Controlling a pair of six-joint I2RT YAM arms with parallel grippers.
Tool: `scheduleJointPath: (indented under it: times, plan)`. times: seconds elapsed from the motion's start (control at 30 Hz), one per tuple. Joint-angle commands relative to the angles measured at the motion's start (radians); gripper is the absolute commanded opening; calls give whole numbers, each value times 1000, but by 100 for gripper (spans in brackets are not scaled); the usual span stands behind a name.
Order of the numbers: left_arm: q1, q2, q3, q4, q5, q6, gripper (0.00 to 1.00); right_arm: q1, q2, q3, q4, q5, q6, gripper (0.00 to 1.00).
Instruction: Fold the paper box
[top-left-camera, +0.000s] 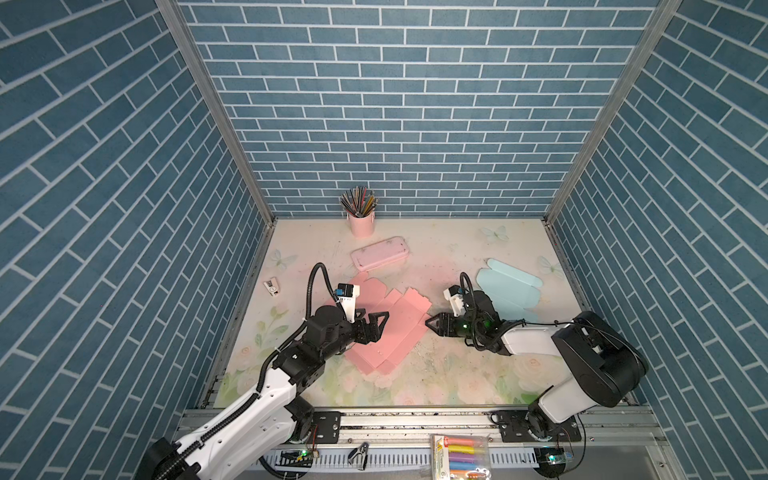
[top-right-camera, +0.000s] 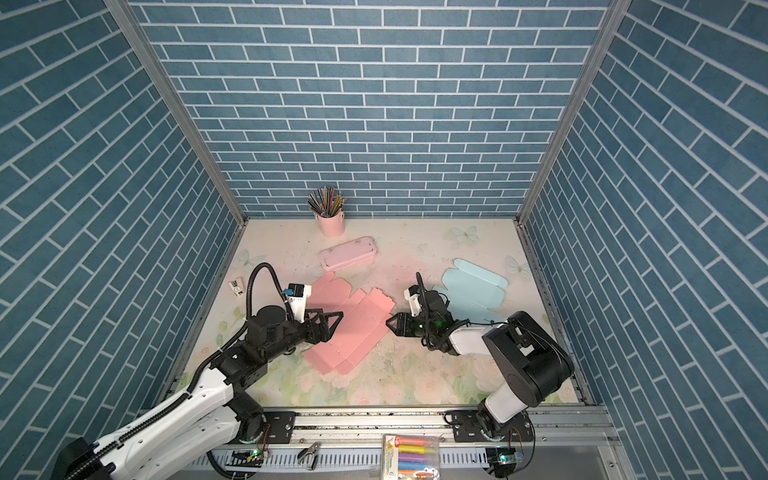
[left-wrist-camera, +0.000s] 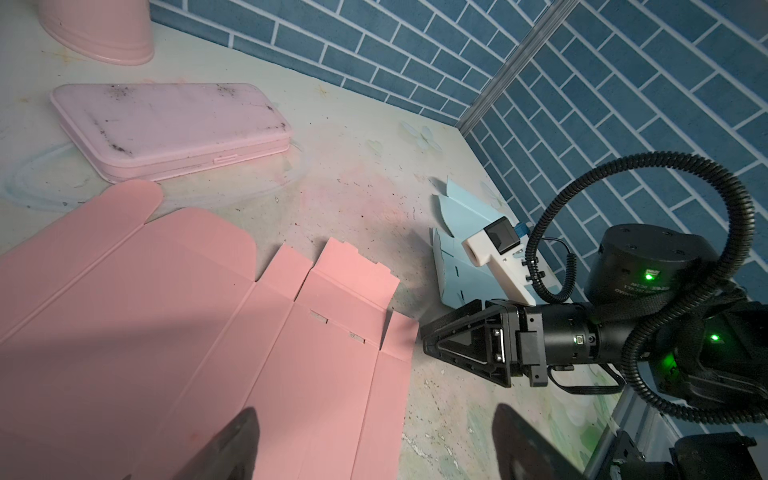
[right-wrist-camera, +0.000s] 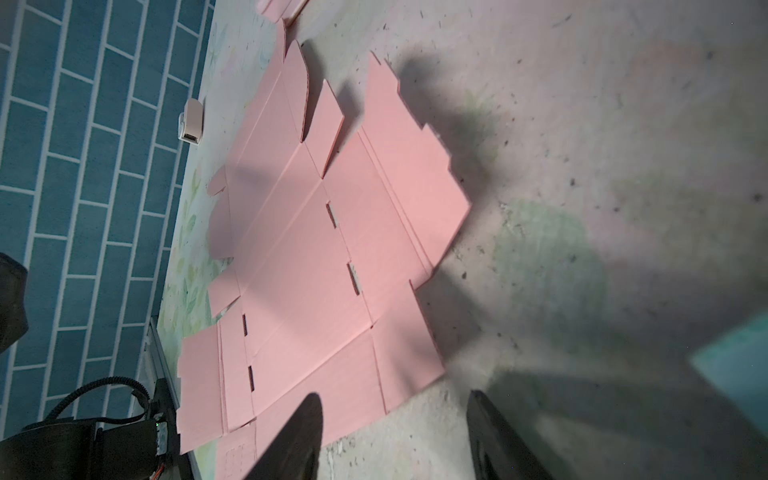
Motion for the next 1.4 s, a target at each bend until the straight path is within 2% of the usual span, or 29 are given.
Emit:
scheduleJointPath:
  times: [0.0,0.33,0.5,0.83,1.0,1.23,1.37]
  plan:
    - [2,-3,4,3,5,2,88,0,12,17,4,10,33,55]
    - [3,-12,7,-3,11,2,88,-1,113,92,40,-27,39,45]
    - [3,-13,0,3,13,-1,88,8,145,112,59,-50,37,36]
    - [3,-18,-16,3,6,0,88,44,149,192,-87,-19,-76,14]
    - [3,-25,-22,-2,4,-3,88,44,155,254,-211,-20,-182,3]
    - [4,-26,-25,-6,5,-8,88,44,176,397,-456,-54,-432,0]
    - [2,-9,-10,-12,5,-10,88,43,205,485,-579,-113,-632,0]
